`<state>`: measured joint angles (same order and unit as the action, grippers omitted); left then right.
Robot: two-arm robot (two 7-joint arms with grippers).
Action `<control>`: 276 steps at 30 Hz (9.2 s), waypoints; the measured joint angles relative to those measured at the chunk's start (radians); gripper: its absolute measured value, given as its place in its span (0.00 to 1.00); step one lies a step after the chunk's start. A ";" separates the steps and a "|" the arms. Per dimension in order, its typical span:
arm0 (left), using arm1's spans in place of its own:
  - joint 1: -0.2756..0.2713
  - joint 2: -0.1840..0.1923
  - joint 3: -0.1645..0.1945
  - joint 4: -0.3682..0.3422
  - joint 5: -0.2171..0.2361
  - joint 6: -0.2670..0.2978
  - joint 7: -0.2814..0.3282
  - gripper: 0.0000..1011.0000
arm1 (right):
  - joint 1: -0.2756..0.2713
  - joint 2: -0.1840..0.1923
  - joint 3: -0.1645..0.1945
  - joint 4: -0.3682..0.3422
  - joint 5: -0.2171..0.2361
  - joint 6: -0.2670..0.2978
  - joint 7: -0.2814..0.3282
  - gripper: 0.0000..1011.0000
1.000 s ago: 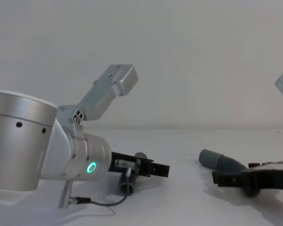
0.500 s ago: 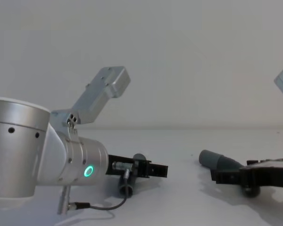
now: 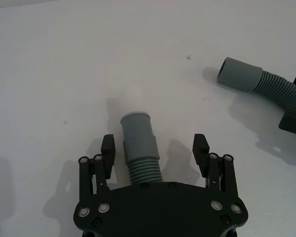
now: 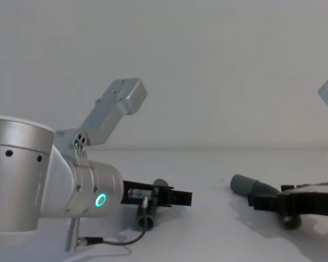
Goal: Use both hands to pick up one end of the pipe from the table, align the ends, and insert them.
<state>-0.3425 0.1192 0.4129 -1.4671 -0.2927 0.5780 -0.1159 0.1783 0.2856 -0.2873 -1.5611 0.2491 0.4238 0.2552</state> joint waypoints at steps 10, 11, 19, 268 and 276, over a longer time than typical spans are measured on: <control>0.003 -0.001 -0.004 -0.001 -0.001 0.002 0.002 0.74 | 0.000 -0.001 0.001 0.000 0.000 -0.001 -0.001 0.48; 0.003 -0.001 -0.005 -0.002 -0.001 0.002 0.002 0.70 | 0.000 -0.001 0.001 0.000 0.000 -0.001 -0.001 0.43; 0.005 -0.002 -0.005 -0.002 -0.003 0.003 0.002 0.48 | 0.000 -0.002 0.001 0.000 0.000 -0.002 -0.001 0.22; -0.175 0.160 0.190 -0.126 0.387 -0.159 -0.210 0.36 | 0.235 0.078 -0.117 0.252 0.070 -0.055 0.230 0.39; -0.173 0.161 0.181 -0.135 0.384 -0.146 -0.232 0.36 | 0.236 0.079 -0.118 0.253 0.070 -0.056 0.229 0.23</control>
<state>-0.5154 0.2804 0.5940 -1.6022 0.0912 0.4325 -0.3474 0.4144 0.3642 -0.4049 -1.3084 0.3196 0.3682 0.4839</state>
